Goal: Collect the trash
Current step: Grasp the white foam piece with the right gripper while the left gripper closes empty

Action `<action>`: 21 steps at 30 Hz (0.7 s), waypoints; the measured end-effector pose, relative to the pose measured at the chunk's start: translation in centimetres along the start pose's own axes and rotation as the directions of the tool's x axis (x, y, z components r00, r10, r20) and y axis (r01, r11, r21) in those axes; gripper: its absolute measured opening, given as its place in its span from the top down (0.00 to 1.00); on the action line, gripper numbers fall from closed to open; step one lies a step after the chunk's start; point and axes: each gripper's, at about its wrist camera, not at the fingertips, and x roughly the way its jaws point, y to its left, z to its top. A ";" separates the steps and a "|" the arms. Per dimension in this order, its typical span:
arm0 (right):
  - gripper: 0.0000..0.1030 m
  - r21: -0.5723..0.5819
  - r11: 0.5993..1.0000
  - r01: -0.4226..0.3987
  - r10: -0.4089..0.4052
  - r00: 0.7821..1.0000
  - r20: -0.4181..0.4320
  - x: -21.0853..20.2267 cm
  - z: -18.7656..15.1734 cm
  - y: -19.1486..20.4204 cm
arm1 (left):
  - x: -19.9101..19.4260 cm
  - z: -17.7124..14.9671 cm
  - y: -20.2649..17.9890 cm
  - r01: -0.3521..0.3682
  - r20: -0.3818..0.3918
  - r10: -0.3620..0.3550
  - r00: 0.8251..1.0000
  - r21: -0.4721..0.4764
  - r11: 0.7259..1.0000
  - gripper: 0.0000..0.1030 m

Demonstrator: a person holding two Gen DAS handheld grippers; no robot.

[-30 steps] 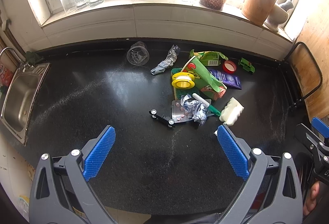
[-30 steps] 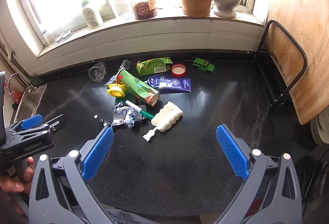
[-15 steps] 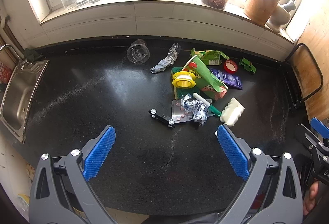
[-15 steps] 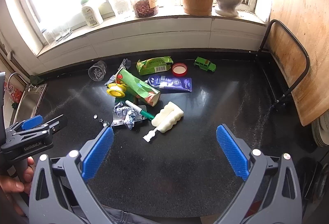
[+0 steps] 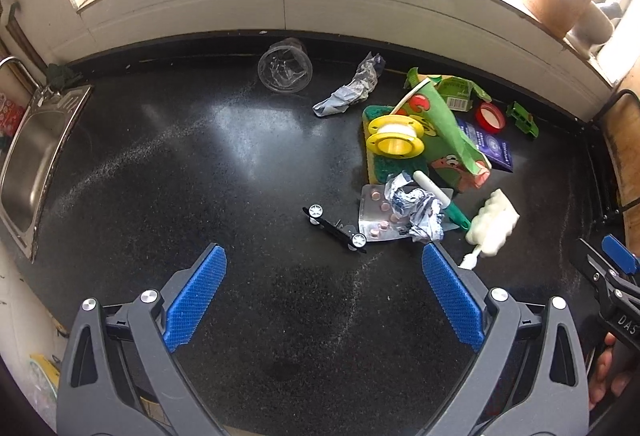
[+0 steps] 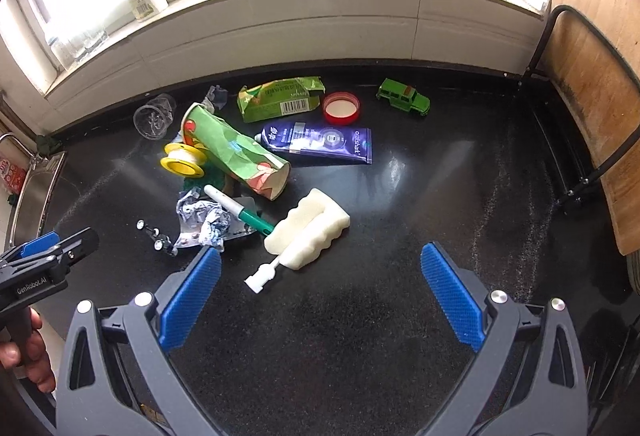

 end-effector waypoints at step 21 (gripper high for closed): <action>0.31 0.170 0.981 -0.092 0.129 0.966 -0.225 14.1 0.4 -1.8 | 12.6 0.6 -0.1 -0.085 -0.163 0.050 0.985 -0.217 0.972 0.35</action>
